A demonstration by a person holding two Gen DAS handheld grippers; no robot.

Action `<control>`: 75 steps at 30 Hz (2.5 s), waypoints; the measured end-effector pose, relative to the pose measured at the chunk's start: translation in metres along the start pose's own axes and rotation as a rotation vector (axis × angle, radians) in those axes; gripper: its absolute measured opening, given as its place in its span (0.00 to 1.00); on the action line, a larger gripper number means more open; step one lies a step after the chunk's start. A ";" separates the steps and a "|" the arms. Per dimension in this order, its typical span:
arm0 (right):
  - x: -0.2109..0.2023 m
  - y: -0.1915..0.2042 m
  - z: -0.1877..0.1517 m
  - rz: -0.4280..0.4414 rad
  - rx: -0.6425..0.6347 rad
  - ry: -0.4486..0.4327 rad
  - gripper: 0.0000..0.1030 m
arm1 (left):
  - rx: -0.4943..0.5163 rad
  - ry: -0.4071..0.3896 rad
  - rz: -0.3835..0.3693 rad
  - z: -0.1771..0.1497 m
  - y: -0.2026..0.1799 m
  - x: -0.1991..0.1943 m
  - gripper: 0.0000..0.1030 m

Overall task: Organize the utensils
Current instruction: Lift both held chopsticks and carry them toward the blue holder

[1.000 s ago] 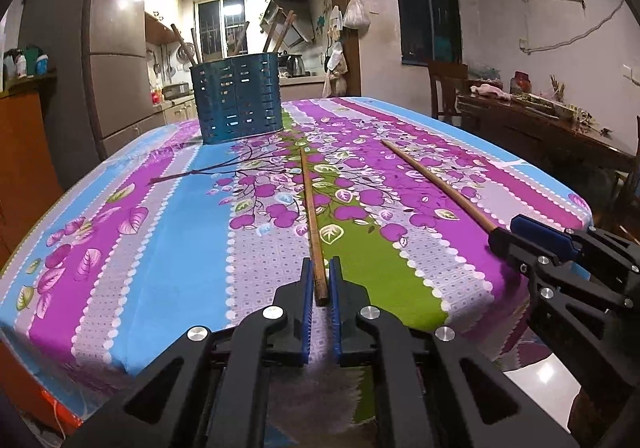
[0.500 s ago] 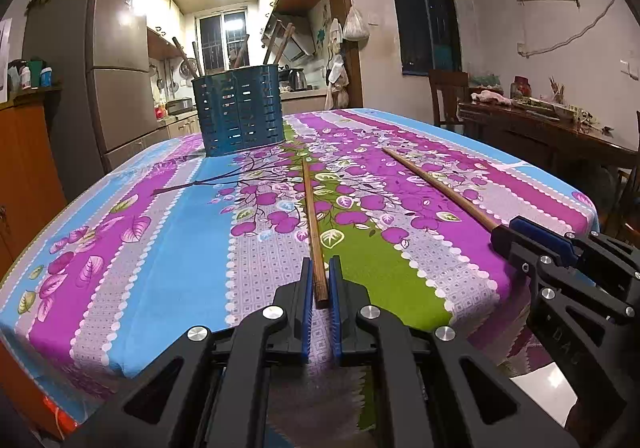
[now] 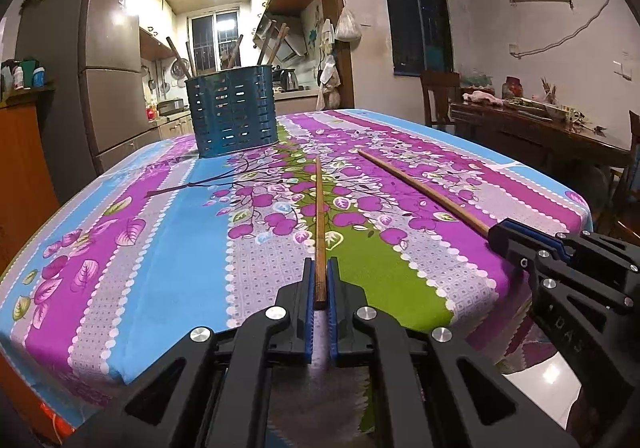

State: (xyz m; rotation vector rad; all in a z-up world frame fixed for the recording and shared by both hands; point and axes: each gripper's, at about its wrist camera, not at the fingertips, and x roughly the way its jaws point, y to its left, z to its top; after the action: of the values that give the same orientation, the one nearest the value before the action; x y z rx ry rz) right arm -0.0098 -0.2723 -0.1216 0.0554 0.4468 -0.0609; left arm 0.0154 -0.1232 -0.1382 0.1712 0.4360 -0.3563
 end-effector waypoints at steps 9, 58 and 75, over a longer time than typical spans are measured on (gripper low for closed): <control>-0.007 0.003 0.025 -0.007 0.001 -0.040 0.05 | -0.081 -0.016 0.077 0.019 0.043 -0.011 0.07; -0.011 0.074 0.068 0.102 -0.181 -0.094 0.05 | 0.044 -0.076 0.126 -0.044 0.145 -0.044 0.11; -0.027 0.065 0.087 0.096 -0.175 -0.164 0.05 | 0.012 -0.062 0.150 -0.001 0.155 -0.063 0.07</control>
State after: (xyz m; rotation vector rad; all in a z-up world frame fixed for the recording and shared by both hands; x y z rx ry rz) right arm 0.0076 -0.2119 -0.0291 -0.0996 0.2838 0.0677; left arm 0.0195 0.0396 -0.0979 0.2030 0.3574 -0.2169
